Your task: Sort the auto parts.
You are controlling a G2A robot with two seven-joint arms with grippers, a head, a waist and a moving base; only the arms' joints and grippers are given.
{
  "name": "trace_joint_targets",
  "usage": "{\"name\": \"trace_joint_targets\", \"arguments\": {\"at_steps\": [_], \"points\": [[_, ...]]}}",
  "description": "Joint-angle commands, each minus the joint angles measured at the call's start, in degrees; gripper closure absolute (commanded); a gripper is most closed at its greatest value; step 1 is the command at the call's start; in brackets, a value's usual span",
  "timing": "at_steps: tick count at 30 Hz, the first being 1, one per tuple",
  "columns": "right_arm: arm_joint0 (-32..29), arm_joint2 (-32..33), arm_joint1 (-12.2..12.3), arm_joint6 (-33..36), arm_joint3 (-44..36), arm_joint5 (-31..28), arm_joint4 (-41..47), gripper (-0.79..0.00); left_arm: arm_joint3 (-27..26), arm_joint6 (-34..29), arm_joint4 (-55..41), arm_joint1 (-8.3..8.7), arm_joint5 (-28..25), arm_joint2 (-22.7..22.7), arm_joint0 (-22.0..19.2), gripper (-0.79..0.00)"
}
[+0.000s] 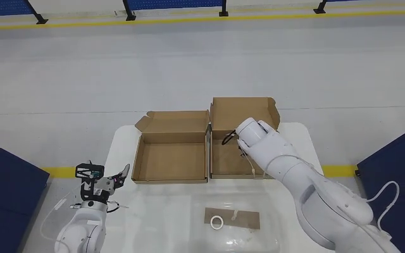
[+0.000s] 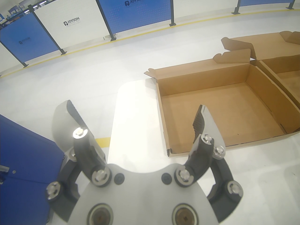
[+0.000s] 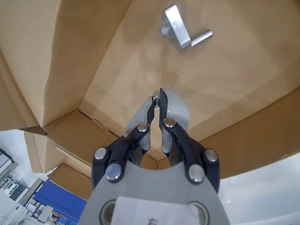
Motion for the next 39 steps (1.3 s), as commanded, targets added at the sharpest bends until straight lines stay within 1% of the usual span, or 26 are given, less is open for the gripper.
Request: {"name": "trace_joint_targets", "arguments": {"at_steps": [1, 7, 18, 29, 39], "points": [[0.4, -0.3, -0.2, -0.2, 0.9, 0.0, 0.6, 0.000, 0.0, 0.0, 0.0, 0.00, 0.0, 0.0, 0.0, -0.785], [1.5, -2.1, -1.3, 0.3, 4.0, 0.0, 2.4, 0.000, 0.0, 0.0, 0.0, 0.00, 0.0, 0.0, 0.0, -0.785], [3.1, -6.0, -3.8, 3.3, 10.1, 0.0, 4.6, 0.000, 0.0, 0.0, 0.0, 0.00, 0.0, 0.0, 0.0, -0.785], [4.0, -8.4, -6.5, 5.8, 15.7, 0.0, 4.6, 0.000, 0.0, 0.0, 0.0, 0.00, 0.0, 0.0, 0.0, -0.785], [4.4, -9.1, -8.8, 7.6, 19.7, 0.0, 3.5, 0.000, 0.0, 0.0, 0.0, 0.00, 0.0, 0.0, 0.0, -0.785]]}}
